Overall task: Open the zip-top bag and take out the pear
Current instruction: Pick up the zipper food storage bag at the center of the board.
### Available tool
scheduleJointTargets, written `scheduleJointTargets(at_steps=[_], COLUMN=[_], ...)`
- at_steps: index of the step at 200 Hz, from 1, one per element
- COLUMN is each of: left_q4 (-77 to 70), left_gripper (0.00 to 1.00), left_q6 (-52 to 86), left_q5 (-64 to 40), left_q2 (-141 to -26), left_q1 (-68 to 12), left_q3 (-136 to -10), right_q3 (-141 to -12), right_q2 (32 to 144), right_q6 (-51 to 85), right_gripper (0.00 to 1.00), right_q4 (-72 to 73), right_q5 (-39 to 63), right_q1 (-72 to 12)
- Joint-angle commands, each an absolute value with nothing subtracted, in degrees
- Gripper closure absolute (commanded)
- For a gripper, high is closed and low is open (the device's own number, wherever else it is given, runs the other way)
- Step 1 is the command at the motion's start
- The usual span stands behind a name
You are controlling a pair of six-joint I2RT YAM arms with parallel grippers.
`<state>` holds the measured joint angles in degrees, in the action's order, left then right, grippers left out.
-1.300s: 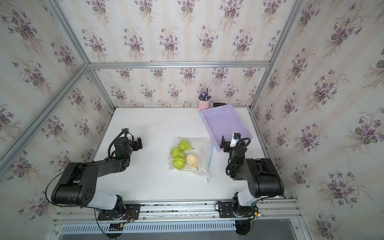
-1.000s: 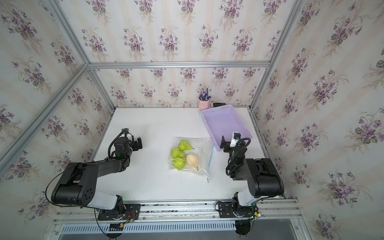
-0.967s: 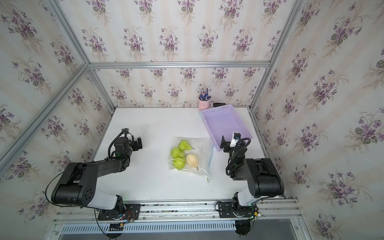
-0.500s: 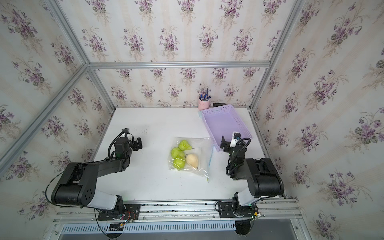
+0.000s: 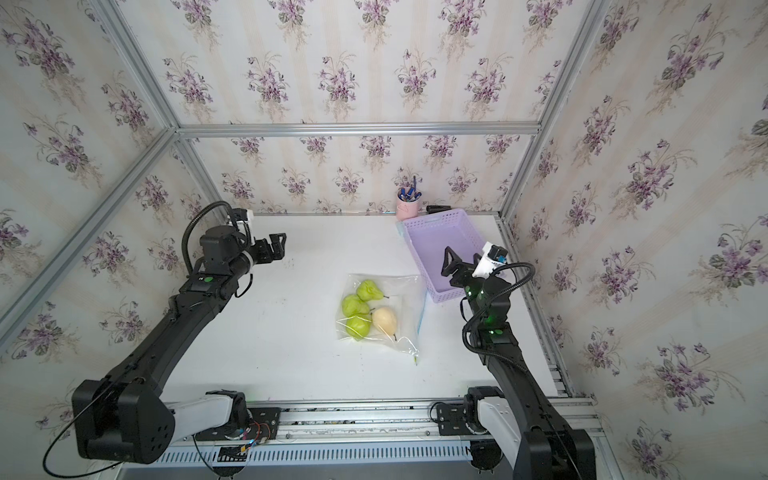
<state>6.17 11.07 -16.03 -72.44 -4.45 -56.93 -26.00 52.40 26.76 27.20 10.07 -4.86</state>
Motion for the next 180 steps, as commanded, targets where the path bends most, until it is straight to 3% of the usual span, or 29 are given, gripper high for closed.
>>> scheduleJointTargets(at_steps=[1, 25, 47, 180], left_q4=[14.3, 14.4, 12.0, 11.5], left_gripper=[0.0, 0.0, 0.0, 0.0], left_q6=[16.8, 13.2, 12.6, 7.8], left_q5=[-35.0, -26.9, -24.2, -16.2], left_q2=[-72.6, -69.7, -67.7, -60.0], left_q1=[-10.1, -23.2, -28.2, -30.3], left_q3=[-55.3, -51.3, -47.8, -41.4], right_q3=[-28.2, -27.6, -24.7, -21.3], right_q2=[51.7, 48.6, 44.0, 46.3], right_q6=[38.1, 38.4, 38.3, 38.6], right_gripper=[0.03, 0.05, 0.04, 0.07], right_q4=[10.0, 1.8, -1.9, -0.9], right_q5=[20.7, 23.5, 19.3, 20.4], right_q1=[-8.1, -13.2, -16.3, -17.9])
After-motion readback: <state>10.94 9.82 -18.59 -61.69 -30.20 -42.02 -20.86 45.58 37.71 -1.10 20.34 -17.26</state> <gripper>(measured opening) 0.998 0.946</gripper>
